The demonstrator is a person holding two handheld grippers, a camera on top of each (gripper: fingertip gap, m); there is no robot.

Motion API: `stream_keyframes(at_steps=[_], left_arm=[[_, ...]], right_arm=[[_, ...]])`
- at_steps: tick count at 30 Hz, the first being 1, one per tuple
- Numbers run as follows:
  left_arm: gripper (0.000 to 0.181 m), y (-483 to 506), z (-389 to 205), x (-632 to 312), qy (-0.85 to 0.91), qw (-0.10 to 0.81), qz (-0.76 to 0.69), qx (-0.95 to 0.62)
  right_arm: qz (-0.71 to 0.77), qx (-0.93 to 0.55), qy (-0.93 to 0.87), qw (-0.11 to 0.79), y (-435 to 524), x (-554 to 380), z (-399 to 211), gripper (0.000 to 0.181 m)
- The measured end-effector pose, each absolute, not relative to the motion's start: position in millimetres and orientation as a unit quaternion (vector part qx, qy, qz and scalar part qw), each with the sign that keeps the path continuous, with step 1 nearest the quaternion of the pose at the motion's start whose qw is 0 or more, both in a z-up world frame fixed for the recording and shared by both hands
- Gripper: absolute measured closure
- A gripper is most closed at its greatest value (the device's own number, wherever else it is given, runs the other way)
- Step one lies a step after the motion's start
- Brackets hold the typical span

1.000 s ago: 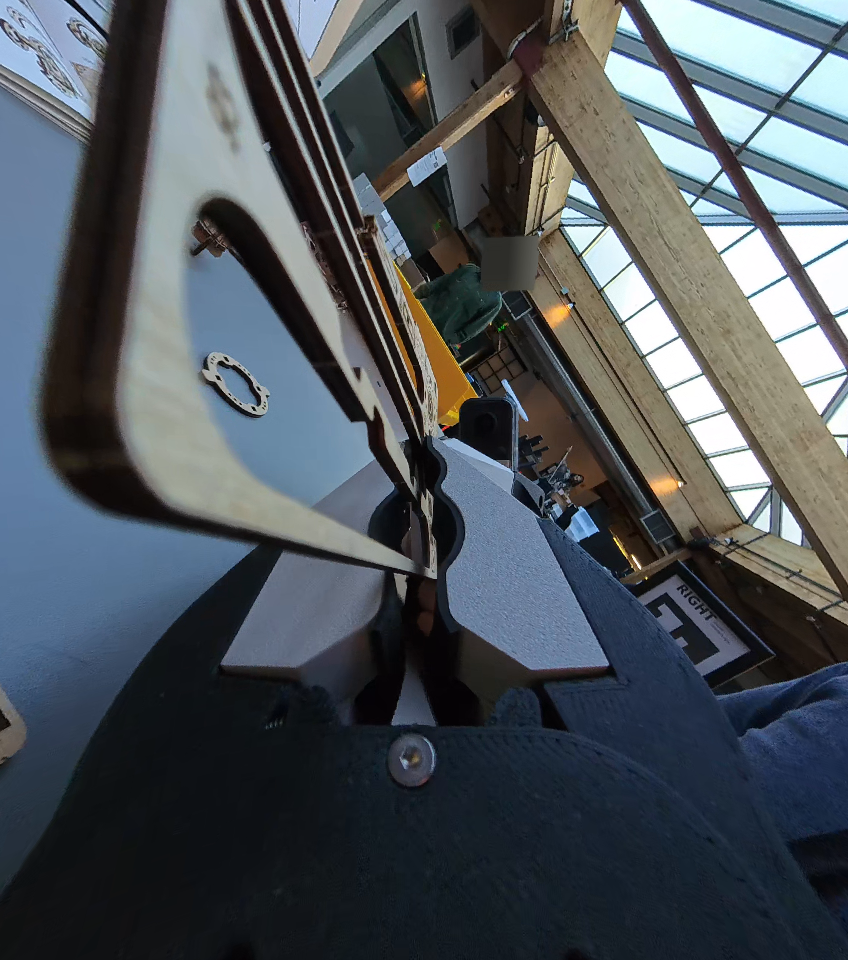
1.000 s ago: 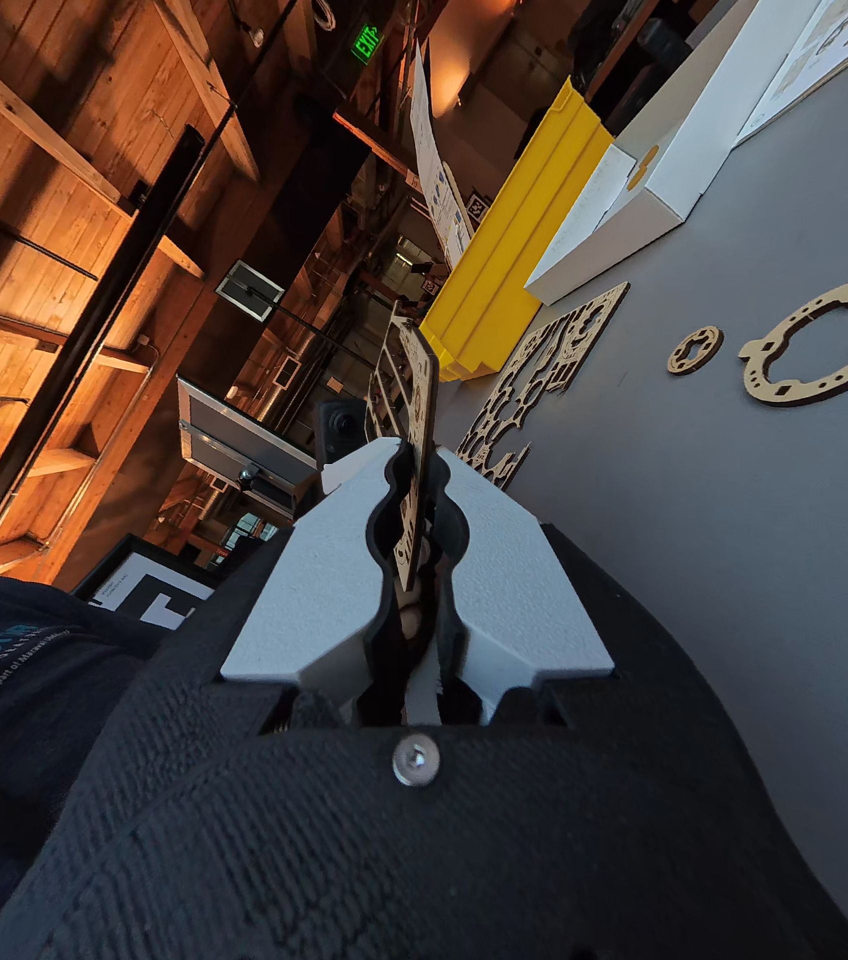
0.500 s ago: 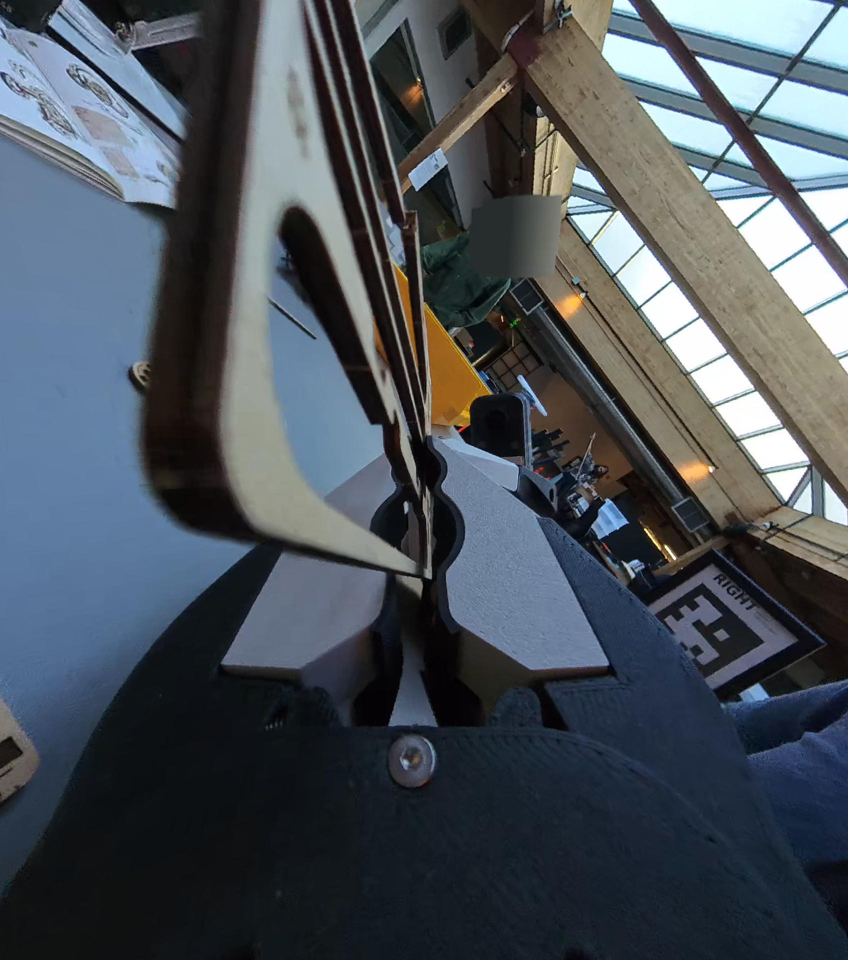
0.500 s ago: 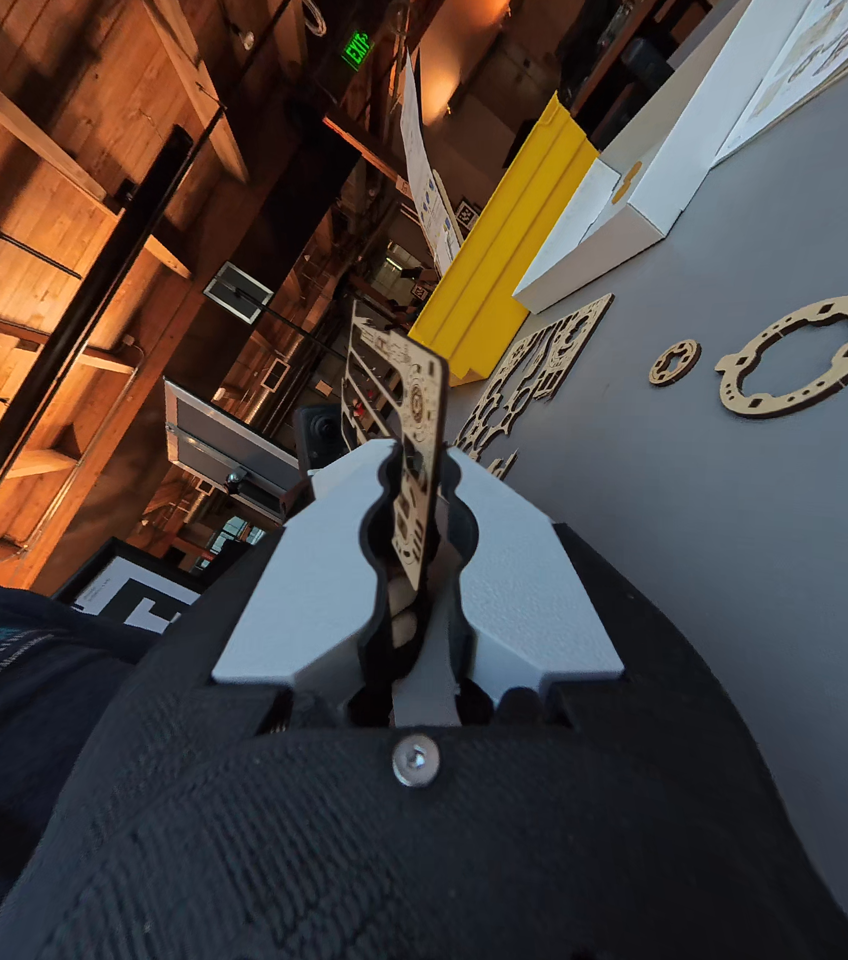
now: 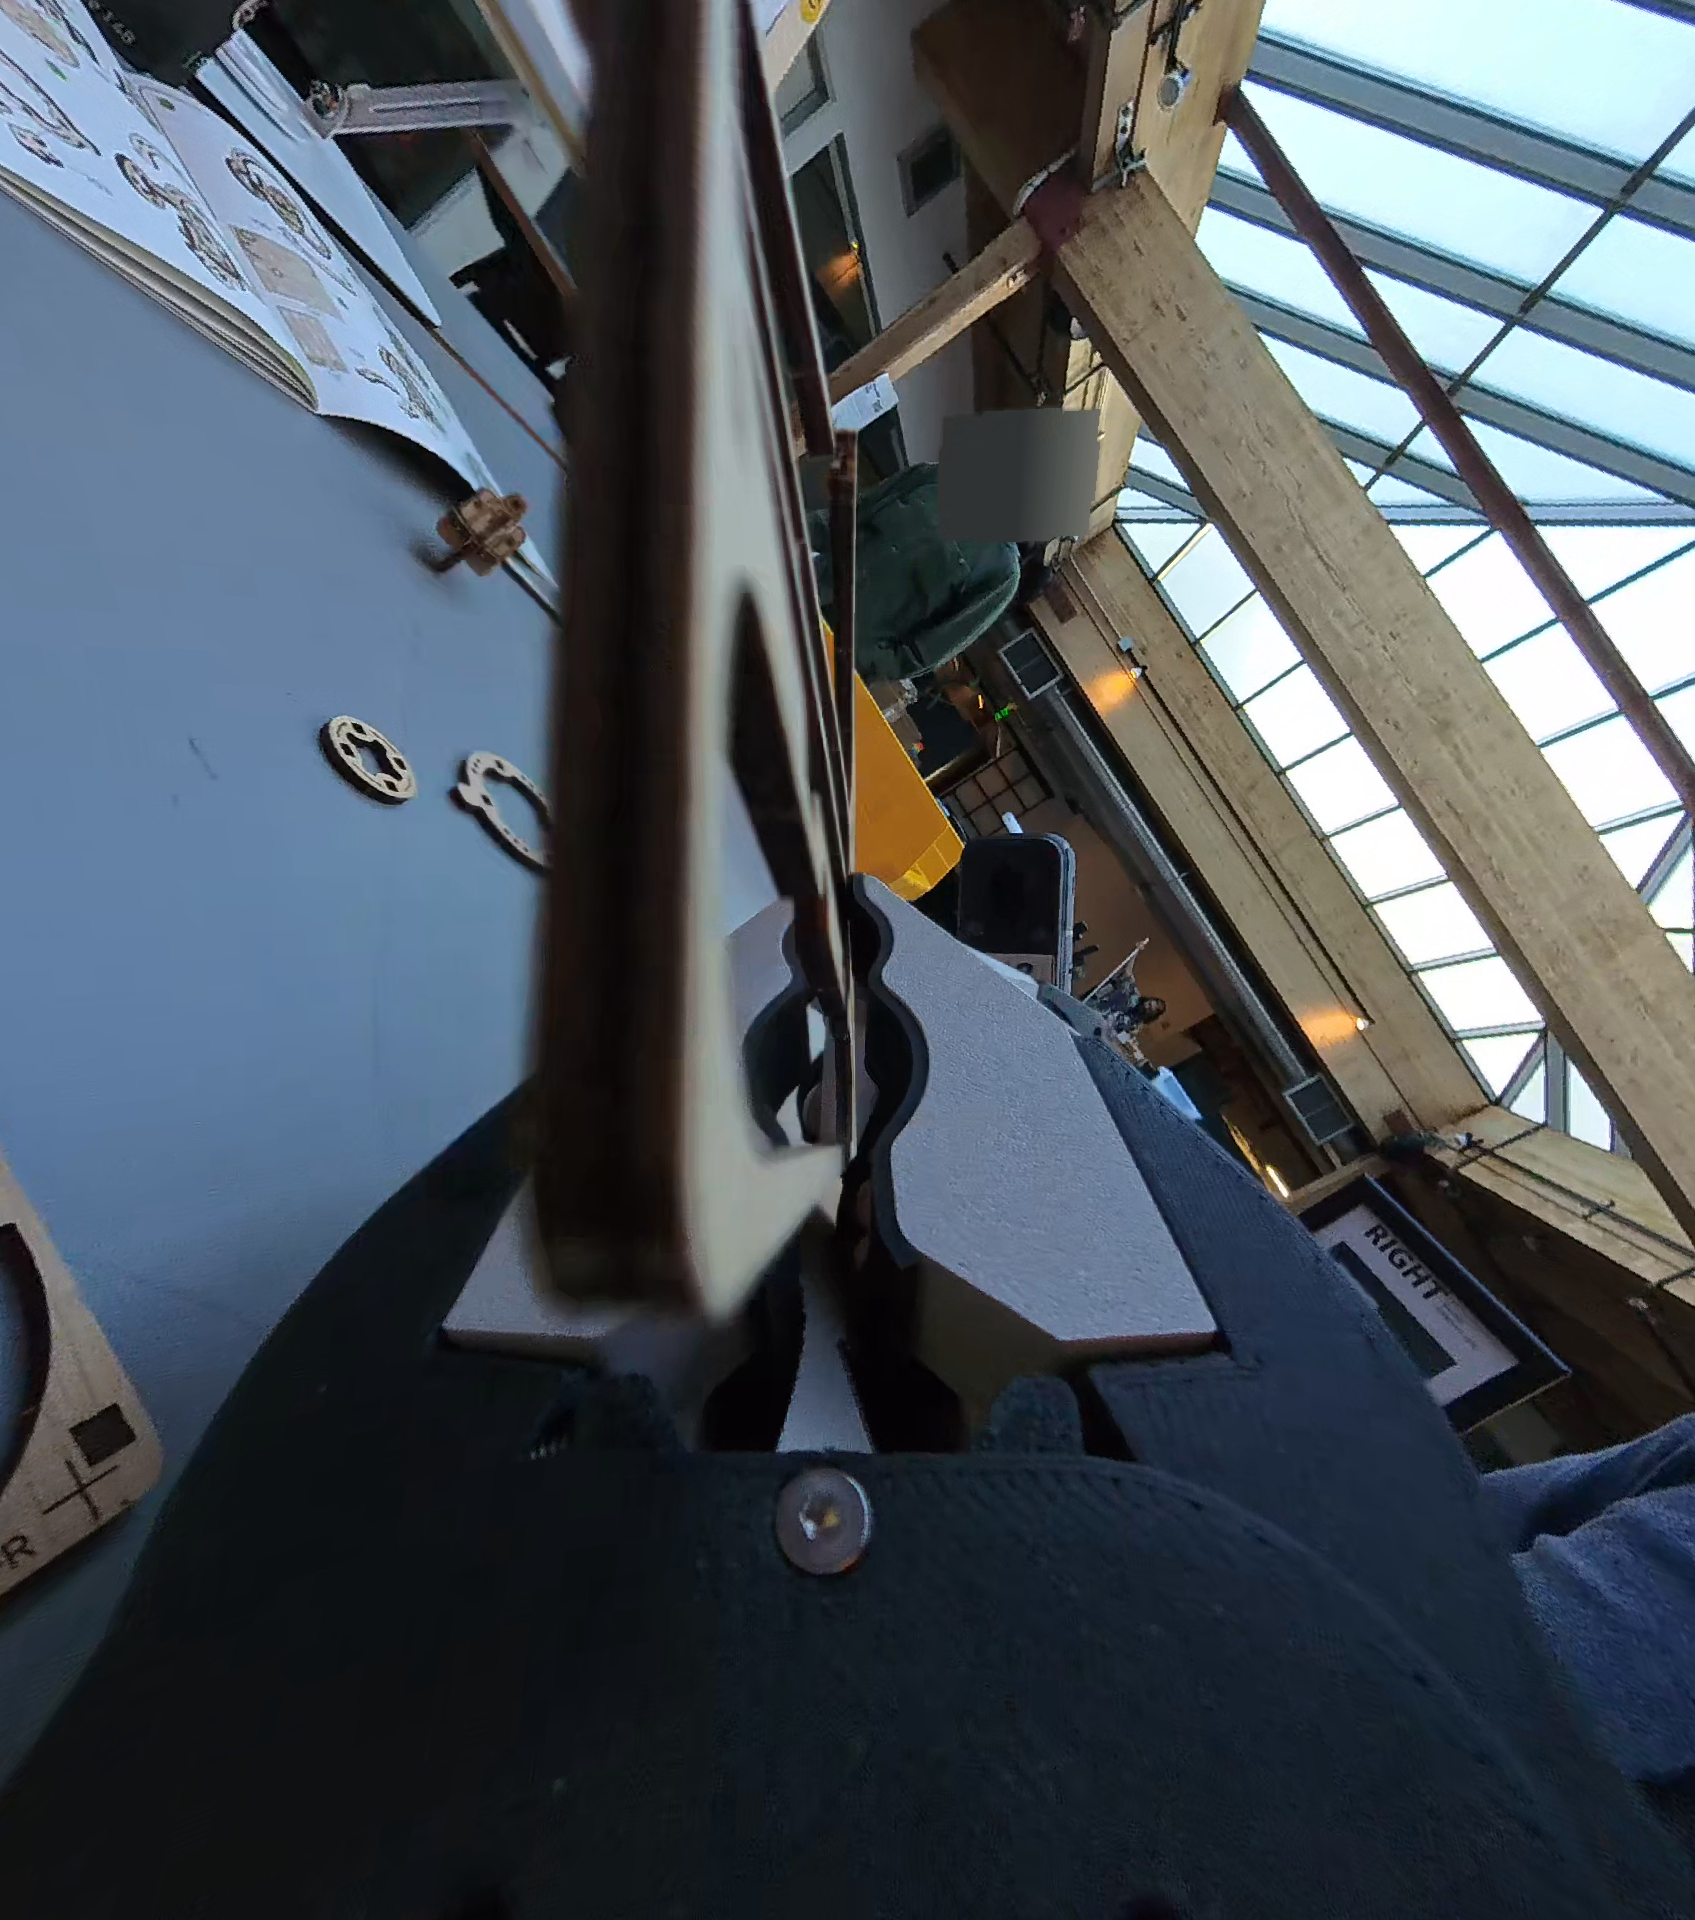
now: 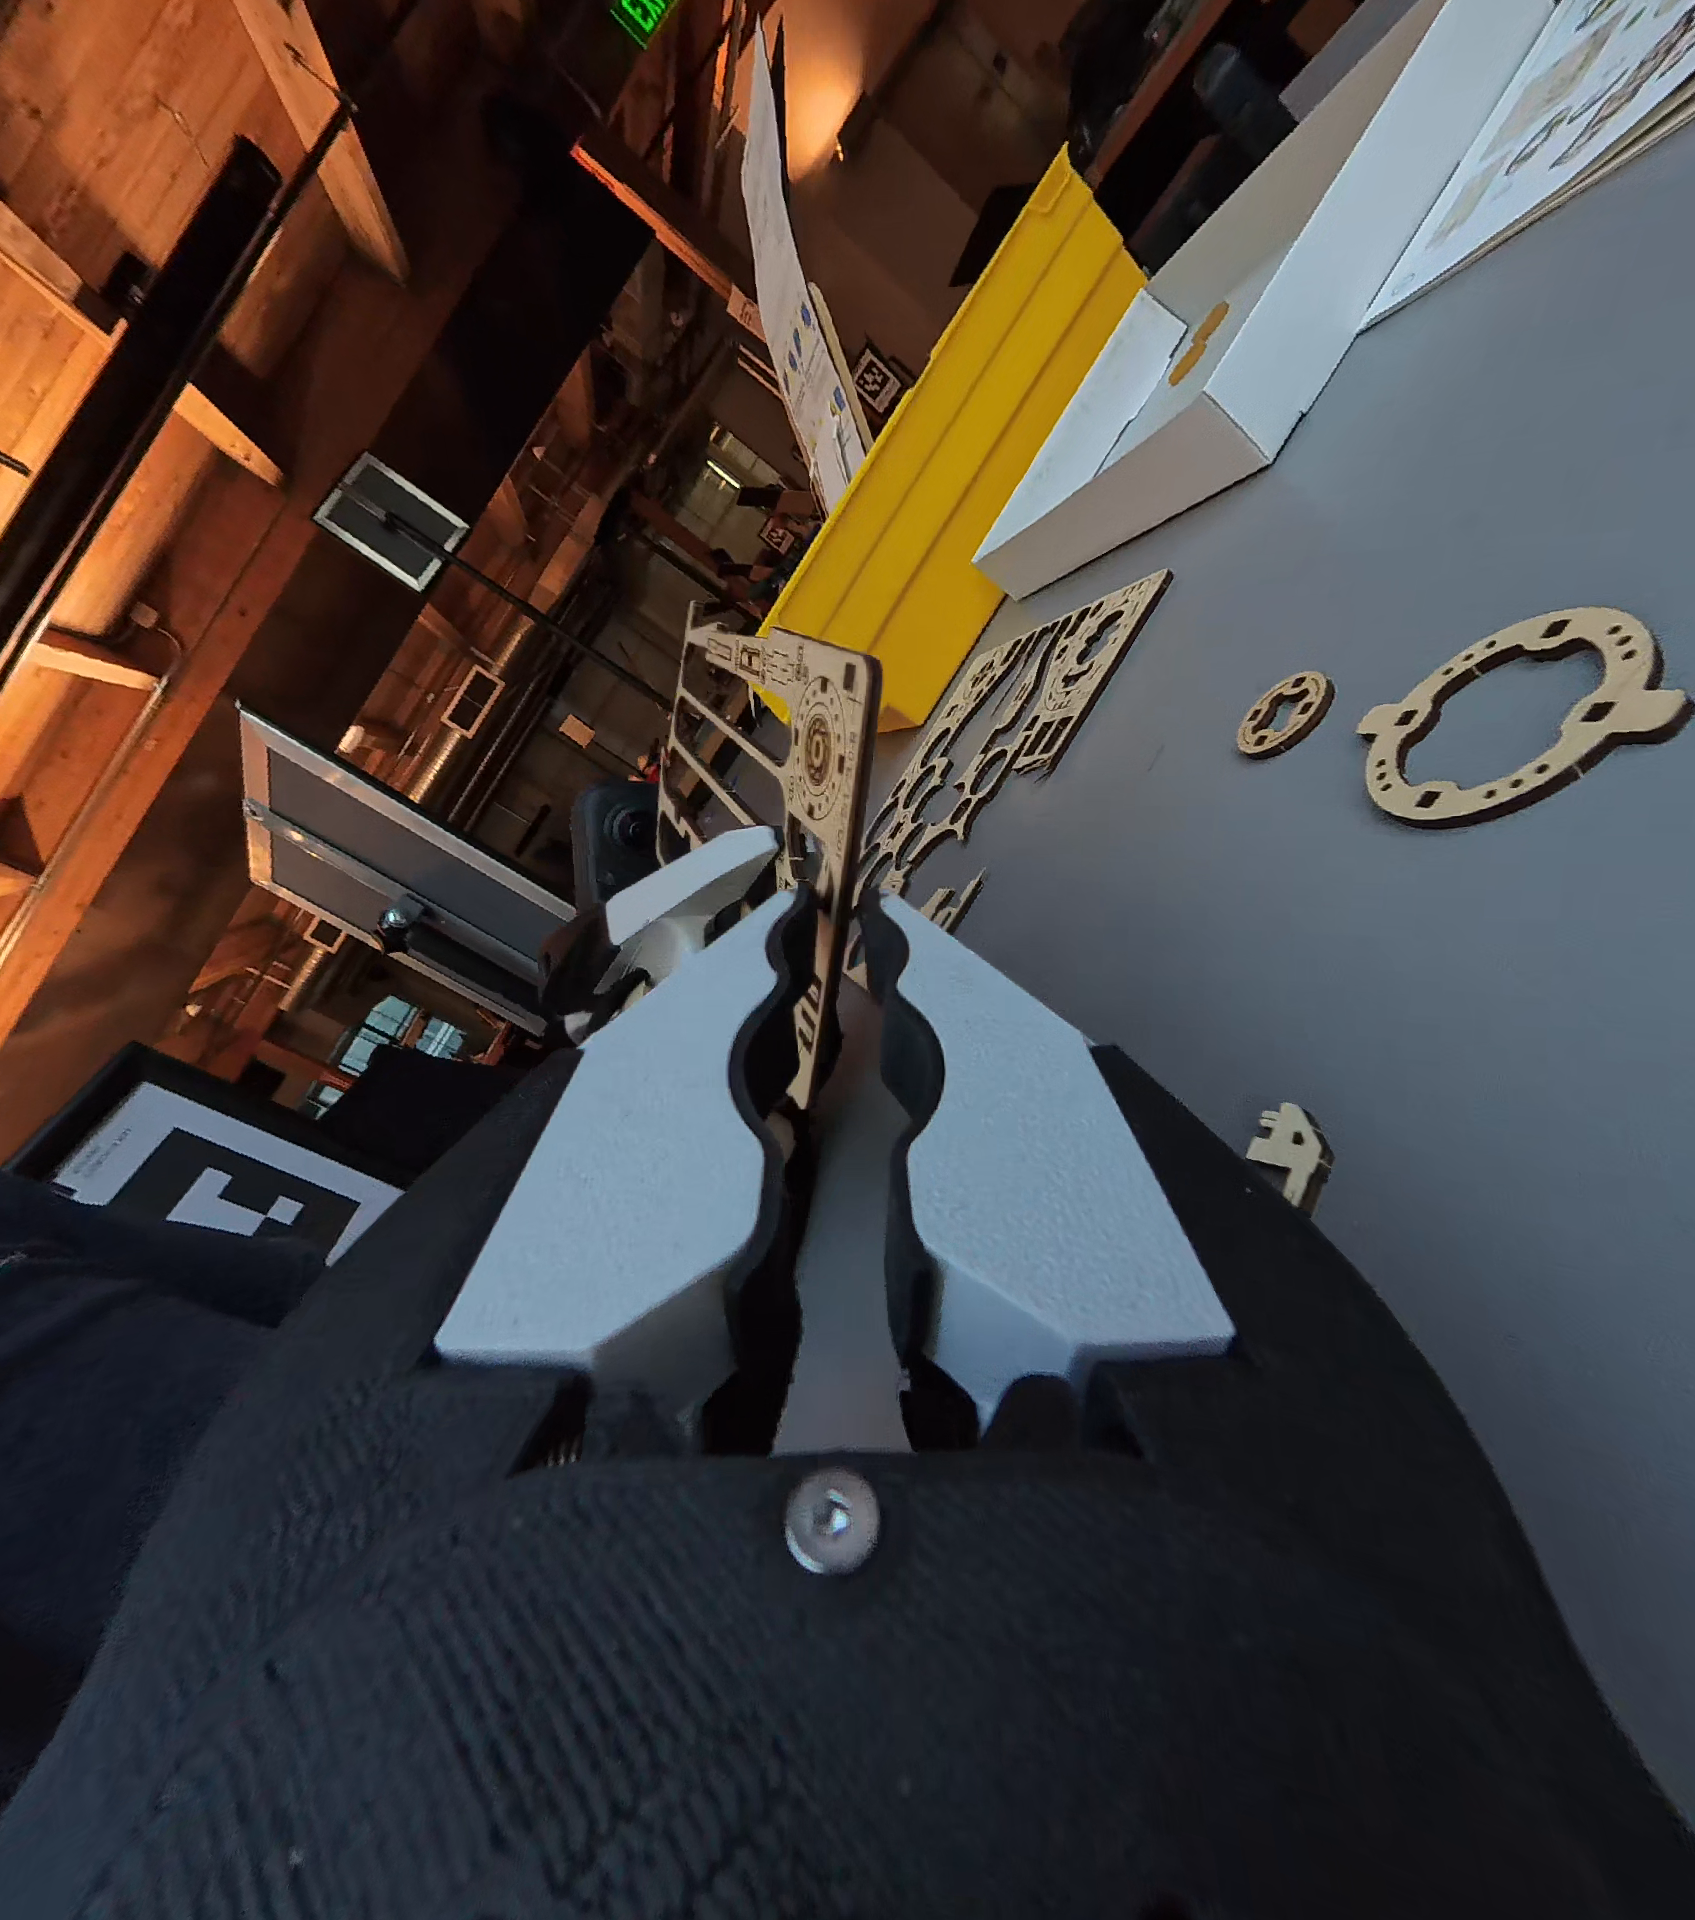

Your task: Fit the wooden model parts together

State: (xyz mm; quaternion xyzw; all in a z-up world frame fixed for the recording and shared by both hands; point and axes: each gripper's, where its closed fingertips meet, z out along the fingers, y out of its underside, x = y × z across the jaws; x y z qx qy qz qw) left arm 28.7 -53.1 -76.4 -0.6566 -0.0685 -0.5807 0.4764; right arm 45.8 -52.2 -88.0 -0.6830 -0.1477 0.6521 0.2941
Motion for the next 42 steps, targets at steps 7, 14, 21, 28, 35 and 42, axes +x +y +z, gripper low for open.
stream_keyframes(at_steps=[7,14,21,28,35,42], left_arm=[[0.181,-53.4,-77.1,30.8,-0.060,0.481,-0.570,-0.663],[0.181,-54.1,-79.3,34.1,-0.050,0.479,-0.562,-0.673],[0.181,-55.8,-79.0,34.8,-0.049,0.475,-0.567,-0.671],[0.181,-56.5,-80.4,34.3,-0.048,0.478,-0.557,-0.678],[0.181,-55.4,-74.6,30.4,-0.065,0.464,-0.595,-0.654],[0.181,-56.0,-61.5,19.0,-0.056,0.450,-0.613,-0.647]], right_arm=[[0.663,-0.677,-0.136,0.288,-50.3,46.9,-86.0,0.177],[0.671,-0.680,-0.120,0.271,-47.9,47.2,-87.9,0.177],[0.659,-0.685,-0.136,0.280,-49.0,47.3,-89.2,0.178],[0.627,-0.702,-0.149,0.303,-47.8,46.3,-94.1,0.180],[0.668,-0.635,-0.140,0.362,-47.3,68.2,-65.8,0.163],[0.526,-0.671,-0.304,0.426,-54.8,70.3,-73.9,0.164]])
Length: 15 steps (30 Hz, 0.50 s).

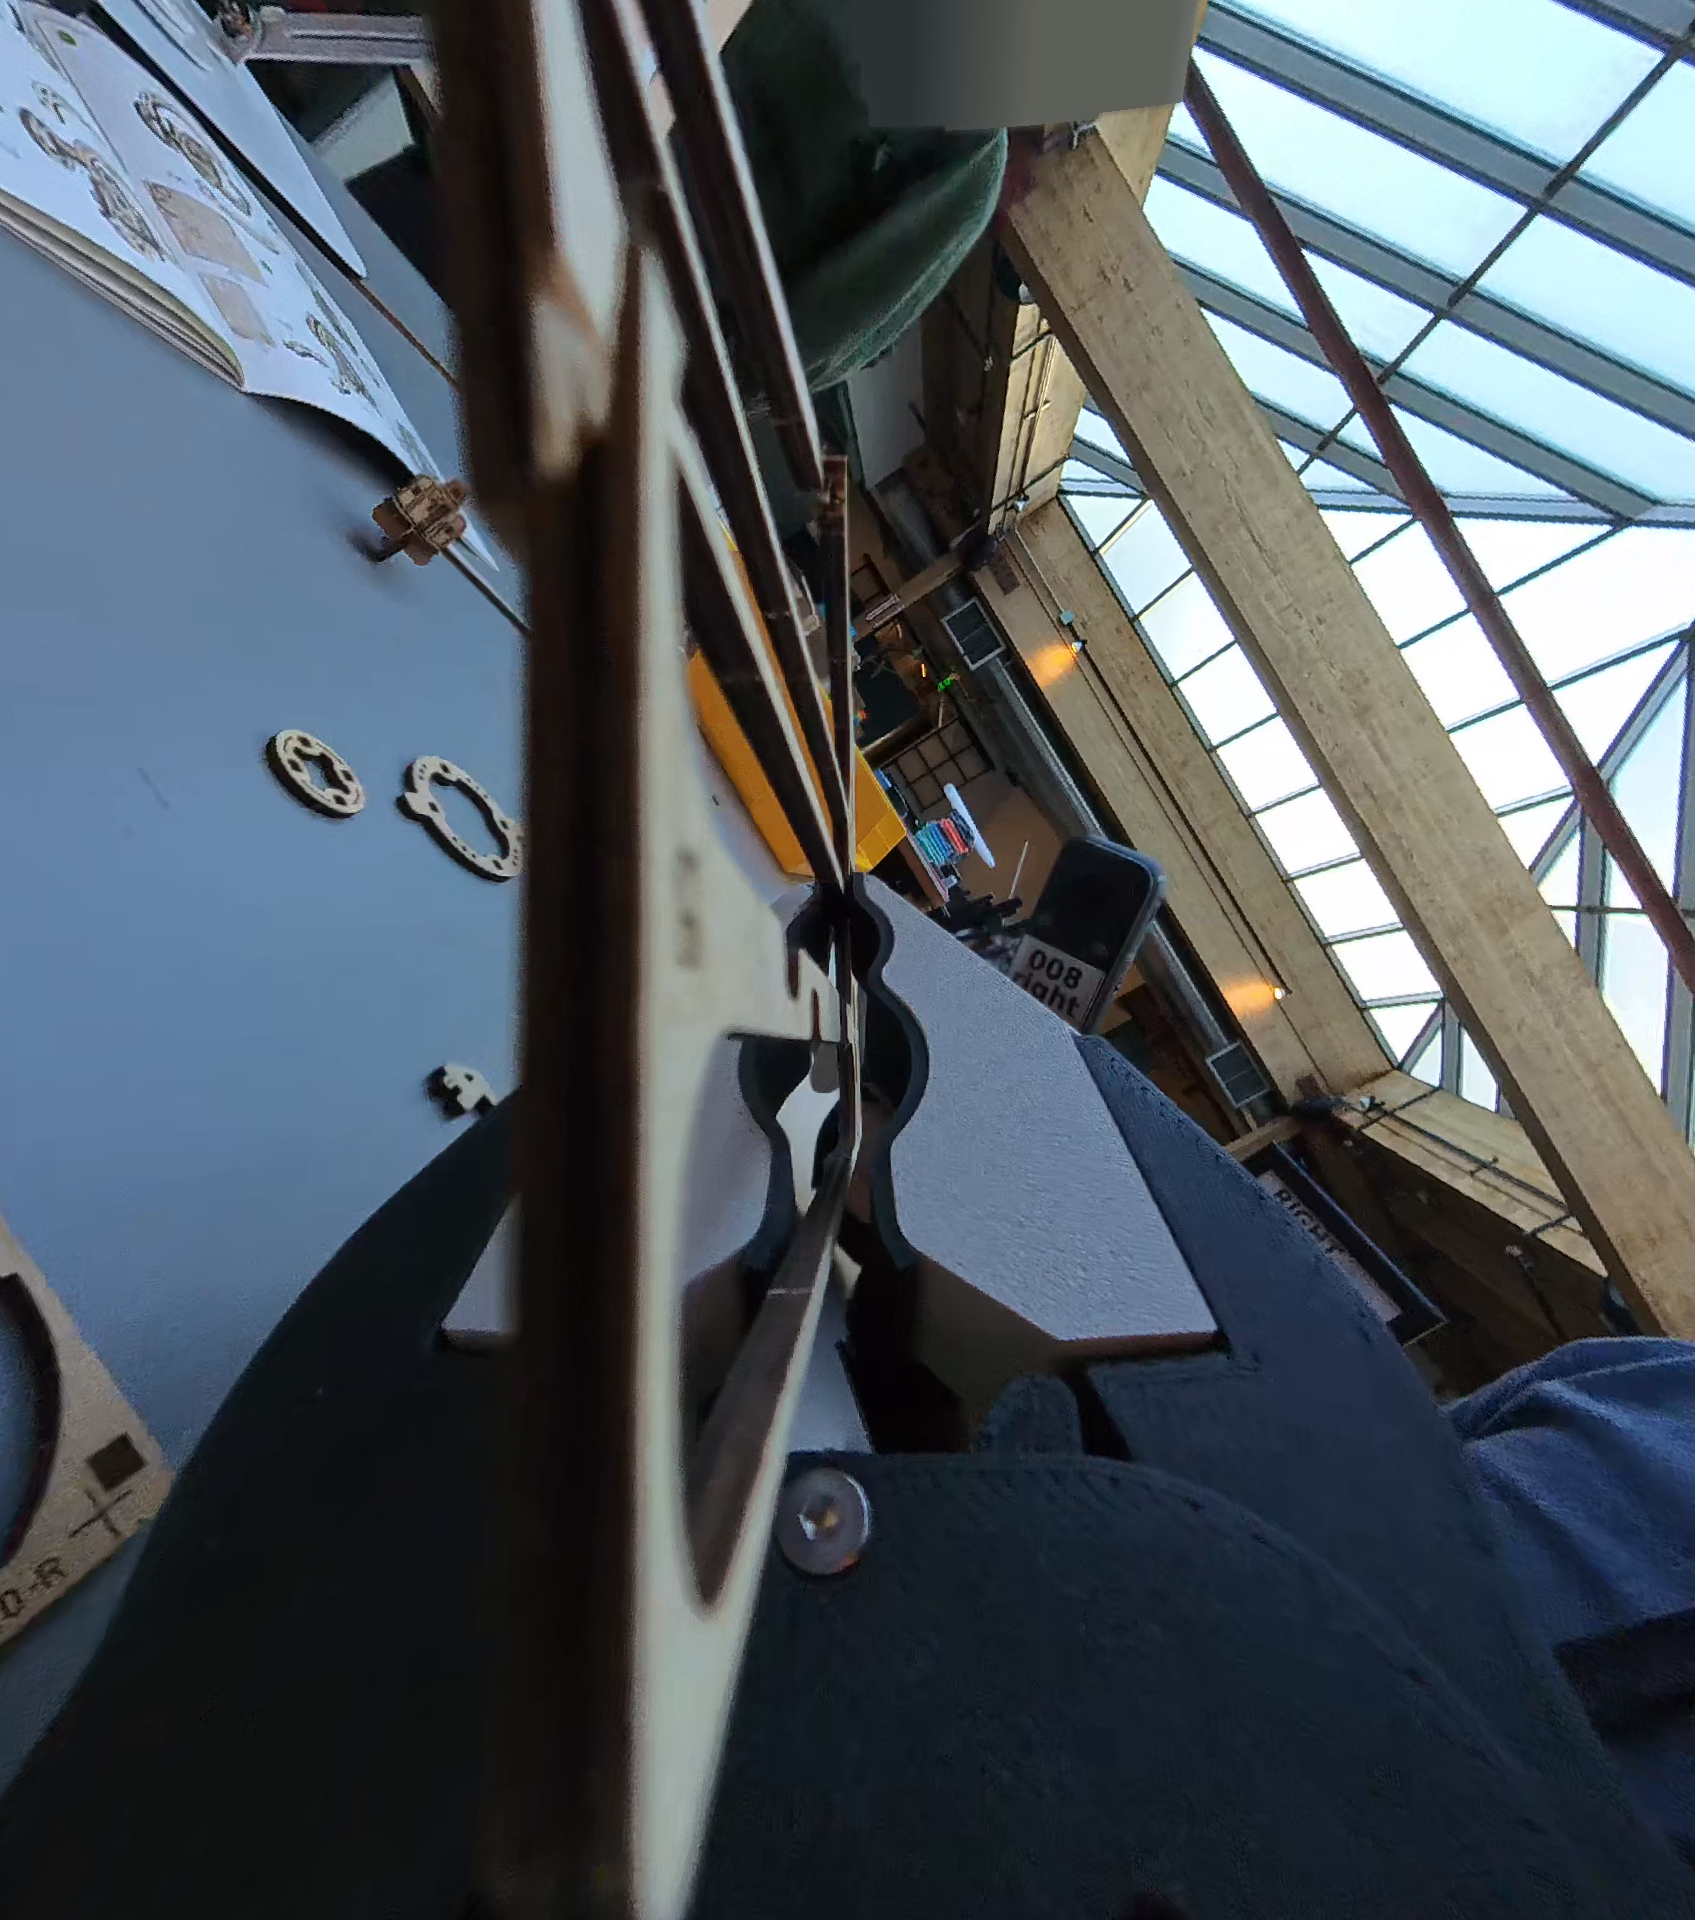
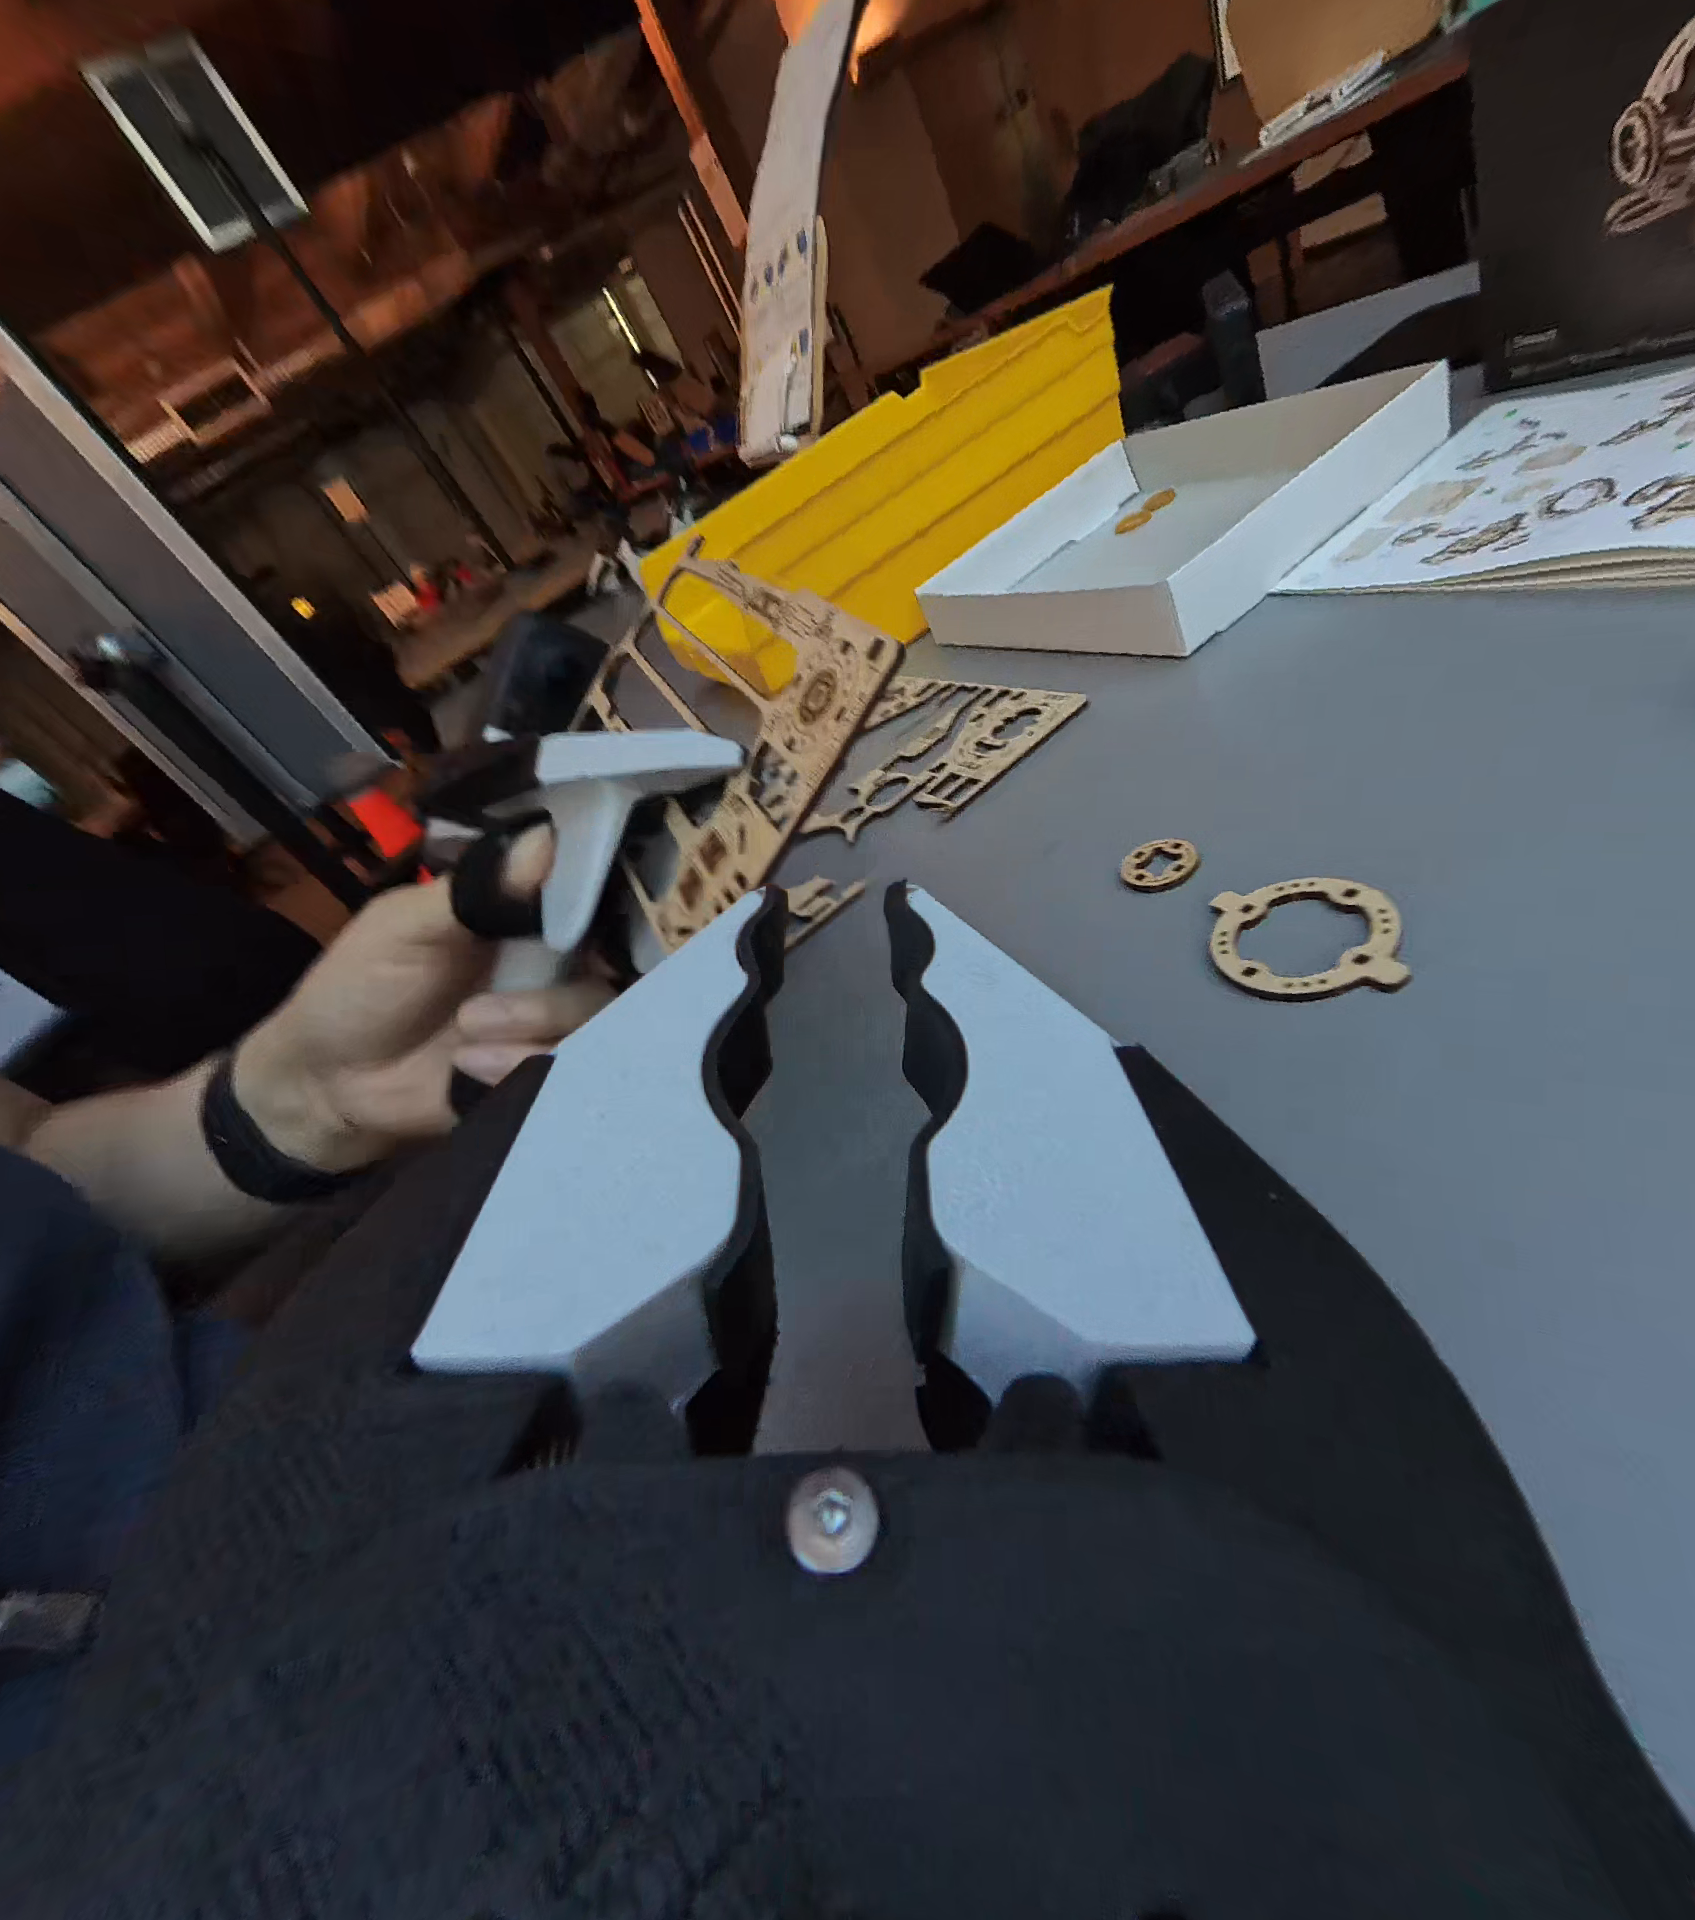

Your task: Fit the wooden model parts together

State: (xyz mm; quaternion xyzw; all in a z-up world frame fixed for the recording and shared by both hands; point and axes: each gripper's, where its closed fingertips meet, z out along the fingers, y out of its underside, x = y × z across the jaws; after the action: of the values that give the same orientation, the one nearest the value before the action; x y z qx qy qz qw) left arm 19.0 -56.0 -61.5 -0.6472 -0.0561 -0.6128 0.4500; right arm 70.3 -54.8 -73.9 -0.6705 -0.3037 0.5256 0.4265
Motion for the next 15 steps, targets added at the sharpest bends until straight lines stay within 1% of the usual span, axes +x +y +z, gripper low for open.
stream_keyframes(at_steps=[5,8,10,12,14,15], left_arm=[[0.181,-59.7,-49.6,-33.7,-0.019,0.454,-0.565,-0.688],[0.181,-74.7,-50.9,-52.9,0.021,0.394,-0.565,-0.725],[0.181,-88.9,-54.7,-57.2,0.051,0.343,-0.572,-0.743],[0.181,-103.1,-62.8,-59.5,0.087,0.299,-0.562,-0.767],[0.181,-110.9,-67.4,-63.1,0.112,0.280,-0.543,-0.784],[0.181,-114.0,-69.1,-64.8,0.122,0.272,-0.535,-0.790]], right_arm=[[0.415,-0.684,-0.416,0.433,-49.5,79.3,-92.4,0.162],[0.393,-0.666,-0.472,0.424,-58.6,63.2,-97.2,0.153],[0.407,-0.639,-0.491,0.429,-65.1,43.0,-88.3,0.150],[0.457,-0.613,-0.490,0.419,-69.0,17.9,-69.6,0.149],[0.519,-0.598,-0.484,0.373,-71.3,-11.1,-50.7,0.144],[0.550,-0.583,-0.489,0.344,-75.5,-25.8,-41.1,0.144]])
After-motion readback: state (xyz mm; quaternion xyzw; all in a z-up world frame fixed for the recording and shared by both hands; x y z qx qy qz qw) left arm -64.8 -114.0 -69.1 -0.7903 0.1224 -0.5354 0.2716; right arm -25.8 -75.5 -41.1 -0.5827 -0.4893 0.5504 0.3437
